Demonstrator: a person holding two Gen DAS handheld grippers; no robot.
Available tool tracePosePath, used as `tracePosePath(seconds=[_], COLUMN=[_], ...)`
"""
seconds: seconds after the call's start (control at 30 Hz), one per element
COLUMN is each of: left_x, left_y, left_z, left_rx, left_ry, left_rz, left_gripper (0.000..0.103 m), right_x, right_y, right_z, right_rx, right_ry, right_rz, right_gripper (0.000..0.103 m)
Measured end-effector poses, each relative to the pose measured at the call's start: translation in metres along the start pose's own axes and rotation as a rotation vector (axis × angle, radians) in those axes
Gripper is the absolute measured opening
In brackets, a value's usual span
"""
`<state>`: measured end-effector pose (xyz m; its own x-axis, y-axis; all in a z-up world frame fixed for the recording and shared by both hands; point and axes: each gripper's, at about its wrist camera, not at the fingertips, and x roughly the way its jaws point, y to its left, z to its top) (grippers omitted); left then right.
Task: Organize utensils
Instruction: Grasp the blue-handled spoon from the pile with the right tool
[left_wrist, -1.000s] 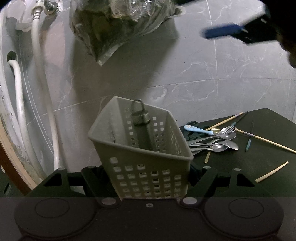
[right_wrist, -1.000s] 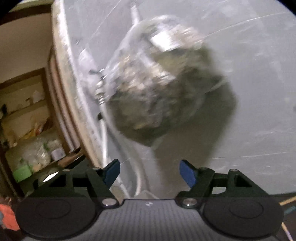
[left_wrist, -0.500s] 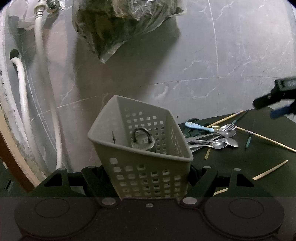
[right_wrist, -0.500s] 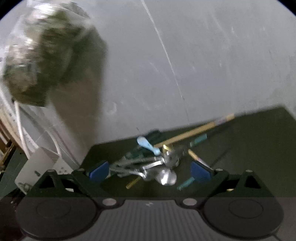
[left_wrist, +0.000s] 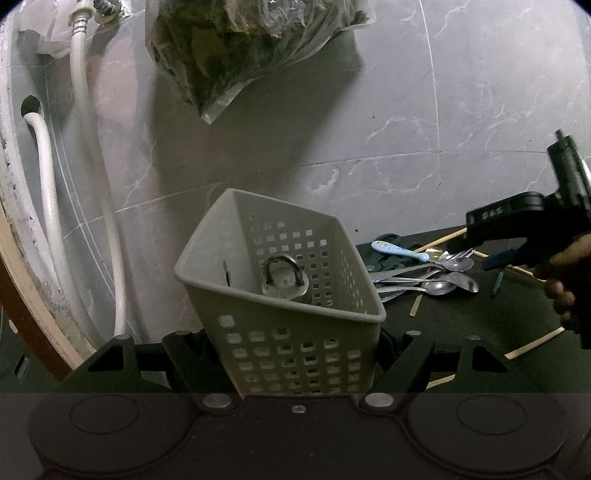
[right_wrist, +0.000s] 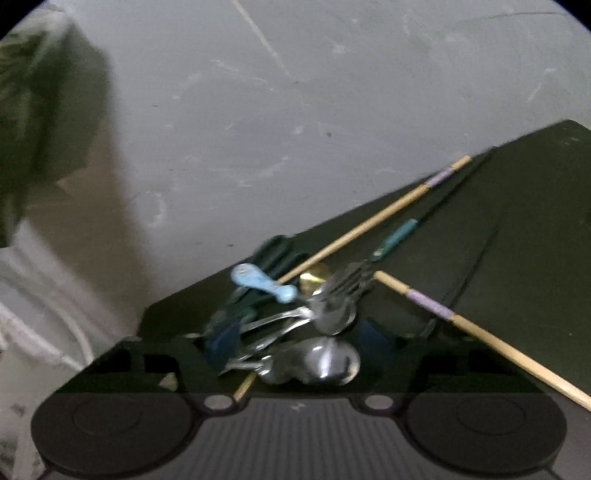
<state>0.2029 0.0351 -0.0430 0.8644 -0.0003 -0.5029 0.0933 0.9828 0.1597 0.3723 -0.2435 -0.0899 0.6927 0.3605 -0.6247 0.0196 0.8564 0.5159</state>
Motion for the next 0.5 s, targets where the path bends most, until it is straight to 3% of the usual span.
tracePosePath(seconds=[0.1, 0.17, 0.4, 0.47, 0.5], left_x=[0.000, 0.001, 0.001, 0.002, 0.002], left_y=[0.000, 0.001, 0.002, 0.002, 0.002], left_z=[0.000, 0.000, 0.000, 0.001, 0.000], left_rx=[0.001, 0.002, 0.005, 0.005, 0.006], left_ry=[-0.001, -0.001, -0.001, -0.001, -0.001], left_rz=[-0.002, -0.003, -0.009, -0.010, -0.011], left_gripper=[0.079, 0.079, 0.079, 0.079, 0.079], right_x=[0.010, 0.015, 0.014, 0.012, 0.011], right_y=[-0.006, -0.008, -0.020, -0.024, -0.026], right_z=[-0.001, -0.002, -0.003, -0.002, -0.002], right_rx=[0.054, 0.080, 0.186, 0.216, 0.224], right_ry=[-0.002, 0.000, -0.040, -0.054, -0.059], right_rz=[-0.042, -0.068, -0.080, -0.072, -0.070], right_gripper=[0.051, 0.033, 0.017, 0.005, 0.004])
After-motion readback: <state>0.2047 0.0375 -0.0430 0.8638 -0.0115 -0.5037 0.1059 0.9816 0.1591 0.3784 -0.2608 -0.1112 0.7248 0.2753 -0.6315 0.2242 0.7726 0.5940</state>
